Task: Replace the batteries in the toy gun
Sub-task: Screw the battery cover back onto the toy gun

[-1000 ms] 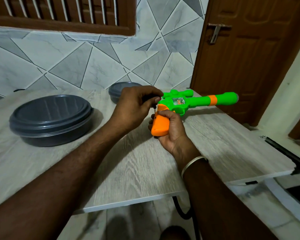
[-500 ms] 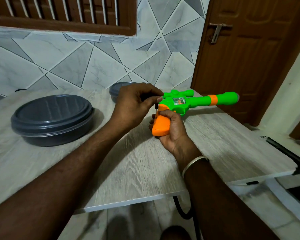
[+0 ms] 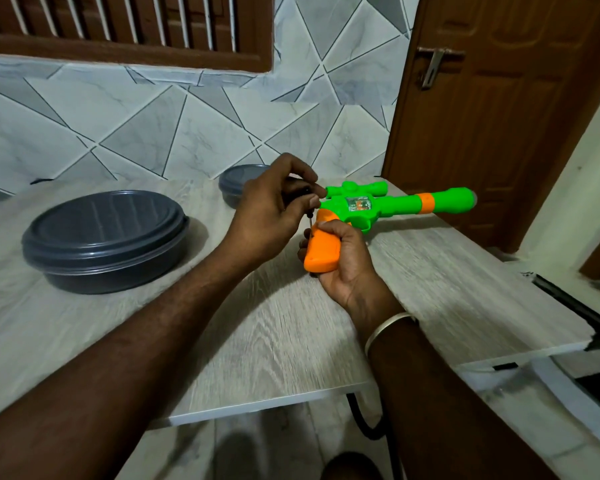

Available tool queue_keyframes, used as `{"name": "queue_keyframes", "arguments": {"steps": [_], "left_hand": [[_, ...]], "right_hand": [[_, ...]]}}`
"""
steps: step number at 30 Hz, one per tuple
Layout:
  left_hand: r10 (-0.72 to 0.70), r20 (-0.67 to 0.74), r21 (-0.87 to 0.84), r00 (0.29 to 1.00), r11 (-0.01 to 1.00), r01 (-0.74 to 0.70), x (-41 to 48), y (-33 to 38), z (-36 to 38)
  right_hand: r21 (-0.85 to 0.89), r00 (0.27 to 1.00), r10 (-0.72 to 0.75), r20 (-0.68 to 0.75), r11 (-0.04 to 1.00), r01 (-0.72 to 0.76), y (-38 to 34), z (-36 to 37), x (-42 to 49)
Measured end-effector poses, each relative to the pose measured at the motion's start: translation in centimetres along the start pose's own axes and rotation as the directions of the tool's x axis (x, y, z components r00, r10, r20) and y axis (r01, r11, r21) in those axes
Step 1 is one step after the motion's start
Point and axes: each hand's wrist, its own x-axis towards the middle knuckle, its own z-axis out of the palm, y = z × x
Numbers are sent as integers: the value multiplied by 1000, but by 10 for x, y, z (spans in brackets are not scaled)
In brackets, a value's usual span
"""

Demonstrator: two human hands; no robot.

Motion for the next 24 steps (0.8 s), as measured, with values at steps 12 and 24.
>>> {"name": "queue_keyframes", "arguments": {"steps": [12, 24], "left_hand": [[5, -27, 31, 1000, 1000, -4, 2, -1, -3], [59, 12, 82, 998, 995, -60, 2, 3, 3]], "right_hand": [[-29, 1000, -9, 2, 1000, 9, 2, -2, 2], [-3, 1000, -2, 3, 1000, 2, 2, -3, 5]]}}
